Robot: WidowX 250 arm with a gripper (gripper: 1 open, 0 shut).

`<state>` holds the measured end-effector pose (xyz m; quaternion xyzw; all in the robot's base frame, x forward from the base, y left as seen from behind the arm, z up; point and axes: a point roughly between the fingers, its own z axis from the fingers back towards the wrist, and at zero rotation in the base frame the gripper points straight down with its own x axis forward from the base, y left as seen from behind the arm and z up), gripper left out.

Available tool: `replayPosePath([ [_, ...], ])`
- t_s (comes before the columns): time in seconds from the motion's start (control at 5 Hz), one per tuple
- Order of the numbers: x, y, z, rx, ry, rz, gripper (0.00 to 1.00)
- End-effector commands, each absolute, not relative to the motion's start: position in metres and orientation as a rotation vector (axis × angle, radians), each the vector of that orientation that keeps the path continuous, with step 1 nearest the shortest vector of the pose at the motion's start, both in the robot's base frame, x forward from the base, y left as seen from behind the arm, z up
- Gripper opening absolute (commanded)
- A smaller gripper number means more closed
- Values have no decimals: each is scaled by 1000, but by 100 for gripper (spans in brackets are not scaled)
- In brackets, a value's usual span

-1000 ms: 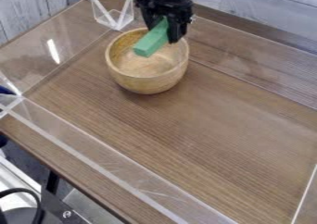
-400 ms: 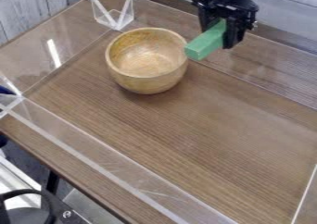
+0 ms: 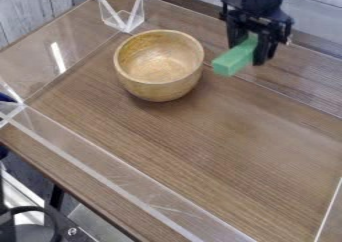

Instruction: Remove the green block from inside the brown bowl and put it on the table

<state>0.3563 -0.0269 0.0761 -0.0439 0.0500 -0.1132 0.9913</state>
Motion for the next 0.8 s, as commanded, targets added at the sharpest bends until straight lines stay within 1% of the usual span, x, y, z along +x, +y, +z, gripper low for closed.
replayPosePath([
  [0.0, 355, -35, 70, -62, 66, -244, 0],
  [0.2, 340, -40, 39, -34, 101, -255, 0],
  [0.6, 330, -32, 31, -30, 94, -224, 0],
])
